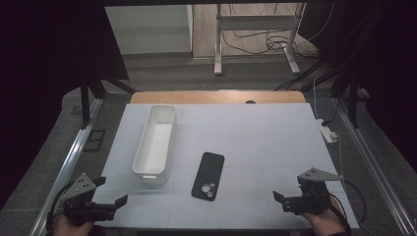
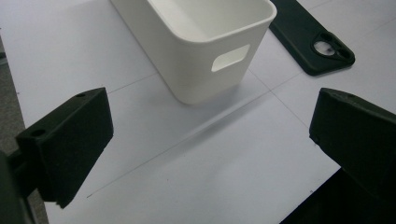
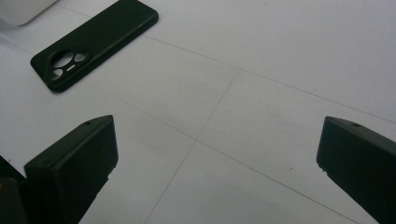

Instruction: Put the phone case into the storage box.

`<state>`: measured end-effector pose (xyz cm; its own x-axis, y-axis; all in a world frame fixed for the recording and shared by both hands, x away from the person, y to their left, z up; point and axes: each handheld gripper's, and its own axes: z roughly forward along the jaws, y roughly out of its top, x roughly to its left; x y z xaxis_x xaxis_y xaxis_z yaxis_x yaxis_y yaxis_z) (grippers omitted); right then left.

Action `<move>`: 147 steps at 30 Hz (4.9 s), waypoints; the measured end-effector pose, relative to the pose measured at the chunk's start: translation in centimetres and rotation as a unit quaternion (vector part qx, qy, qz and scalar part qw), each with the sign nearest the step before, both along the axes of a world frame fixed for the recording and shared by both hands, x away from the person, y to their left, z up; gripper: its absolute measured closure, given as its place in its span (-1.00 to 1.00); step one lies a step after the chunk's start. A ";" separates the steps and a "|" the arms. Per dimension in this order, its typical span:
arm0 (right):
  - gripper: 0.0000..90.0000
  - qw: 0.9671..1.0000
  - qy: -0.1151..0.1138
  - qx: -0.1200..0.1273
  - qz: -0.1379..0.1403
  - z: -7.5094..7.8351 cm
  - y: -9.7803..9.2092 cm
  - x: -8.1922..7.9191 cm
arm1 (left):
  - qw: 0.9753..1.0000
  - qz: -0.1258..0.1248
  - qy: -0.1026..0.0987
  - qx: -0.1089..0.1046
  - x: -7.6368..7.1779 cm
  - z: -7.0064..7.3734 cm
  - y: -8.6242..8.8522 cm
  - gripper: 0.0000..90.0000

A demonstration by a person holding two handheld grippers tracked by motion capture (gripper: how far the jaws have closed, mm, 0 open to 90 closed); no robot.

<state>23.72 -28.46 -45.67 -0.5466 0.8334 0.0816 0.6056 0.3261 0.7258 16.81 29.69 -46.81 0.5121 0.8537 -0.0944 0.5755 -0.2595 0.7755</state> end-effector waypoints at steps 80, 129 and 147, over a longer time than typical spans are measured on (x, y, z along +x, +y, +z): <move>-1.00 0.991 0.031 -0.018 0.129 0.3 8.2 5.1 | 1.000 -0.002 0.005 -0.024 0.1 -0.1 0.5 -1.00; -1.00 0.979 0.043 -0.054 0.194 -0.5 15.5 8.7 | 1.000 -0.002 0.007 -0.022 0.2 -0.1 0.5 -1.00; -1.00 0.972 0.044 -0.063 0.221 -1.2 18.1 9.8 | 1.000 -0.003 0.008 -0.023 0.2 -0.1 0.5 -1.00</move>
<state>33.57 -10.34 -46.83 -0.8494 0.5248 0.0562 0.4438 0.6525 0.6143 16.99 30.20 -46.92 0.5150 0.8454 -0.1414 0.5869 -0.2275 0.7771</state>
